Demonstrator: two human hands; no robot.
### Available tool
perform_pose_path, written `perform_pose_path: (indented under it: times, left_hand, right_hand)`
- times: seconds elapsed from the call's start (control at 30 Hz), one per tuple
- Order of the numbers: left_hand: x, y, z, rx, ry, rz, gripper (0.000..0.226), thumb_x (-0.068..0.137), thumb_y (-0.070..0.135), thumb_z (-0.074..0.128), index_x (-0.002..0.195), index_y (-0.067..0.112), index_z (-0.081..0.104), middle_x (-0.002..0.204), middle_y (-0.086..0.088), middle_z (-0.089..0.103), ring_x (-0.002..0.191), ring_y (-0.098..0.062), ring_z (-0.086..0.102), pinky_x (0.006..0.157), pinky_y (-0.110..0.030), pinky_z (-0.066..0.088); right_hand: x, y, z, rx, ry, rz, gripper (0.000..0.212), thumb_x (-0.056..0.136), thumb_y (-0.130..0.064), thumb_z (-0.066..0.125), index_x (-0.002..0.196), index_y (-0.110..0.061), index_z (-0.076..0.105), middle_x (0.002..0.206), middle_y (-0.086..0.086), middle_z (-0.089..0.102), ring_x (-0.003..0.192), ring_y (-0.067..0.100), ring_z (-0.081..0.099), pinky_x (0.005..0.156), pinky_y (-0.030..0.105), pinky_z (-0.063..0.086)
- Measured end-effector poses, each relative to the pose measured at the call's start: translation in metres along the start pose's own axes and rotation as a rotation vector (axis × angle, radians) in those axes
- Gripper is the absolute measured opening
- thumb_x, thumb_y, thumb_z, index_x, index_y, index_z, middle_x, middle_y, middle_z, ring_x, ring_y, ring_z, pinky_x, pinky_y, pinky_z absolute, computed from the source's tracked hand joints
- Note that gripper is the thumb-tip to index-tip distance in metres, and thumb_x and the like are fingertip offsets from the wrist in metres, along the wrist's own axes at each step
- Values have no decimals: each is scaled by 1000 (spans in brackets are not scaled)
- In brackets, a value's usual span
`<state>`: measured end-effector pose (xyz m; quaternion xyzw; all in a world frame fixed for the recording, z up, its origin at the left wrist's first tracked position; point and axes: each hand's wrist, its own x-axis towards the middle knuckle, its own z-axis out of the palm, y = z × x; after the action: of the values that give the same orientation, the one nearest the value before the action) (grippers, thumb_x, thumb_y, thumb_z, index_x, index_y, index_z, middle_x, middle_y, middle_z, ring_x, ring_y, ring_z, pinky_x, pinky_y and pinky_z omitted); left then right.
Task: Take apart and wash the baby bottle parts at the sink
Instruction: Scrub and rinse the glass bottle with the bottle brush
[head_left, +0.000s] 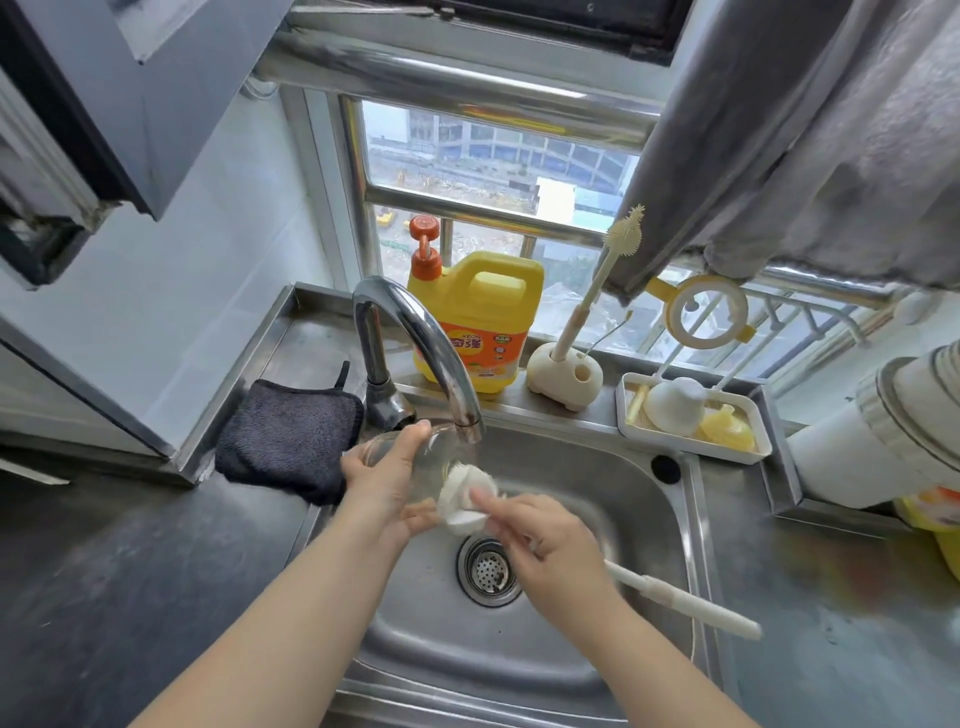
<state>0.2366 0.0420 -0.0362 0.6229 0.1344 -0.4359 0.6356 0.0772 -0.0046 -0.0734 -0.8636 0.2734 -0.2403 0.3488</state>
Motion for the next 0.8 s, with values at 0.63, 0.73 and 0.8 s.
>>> perform_pose_path:
  times: [0.63,0.73,0.8]
  left_hand:
    - [0,-2,-4,-91,46,-66,65,75,32,78,129,18,44,125,-17,56,69,-30,62,45,-43,52]
    - [7,6,-10,-204,53,-71,67,69,27,82,126,22,46,125,-17,55,85,-38,64,61,-65,51]
    - [5,9,-11,-230,55,-64,62,73,23,80,120,23,40,114,-13,54,87,-36,62,69,-71,48]
  right_hand:
    - [35,-14,2,298,-12,136,36,86,-34,56,110,-60,57,86,-15,64,83,7,59,79,22,46]
    - [15,-5,1,208,-76,142,40,85,-36,57,111,-66,52,89,-26,63,83,3,58,78,19,45]
    - [14,6,-2,197,-61,216,51,88,-23,63,99,-72,54,94,-25,65,89,4,61,82,26,48]
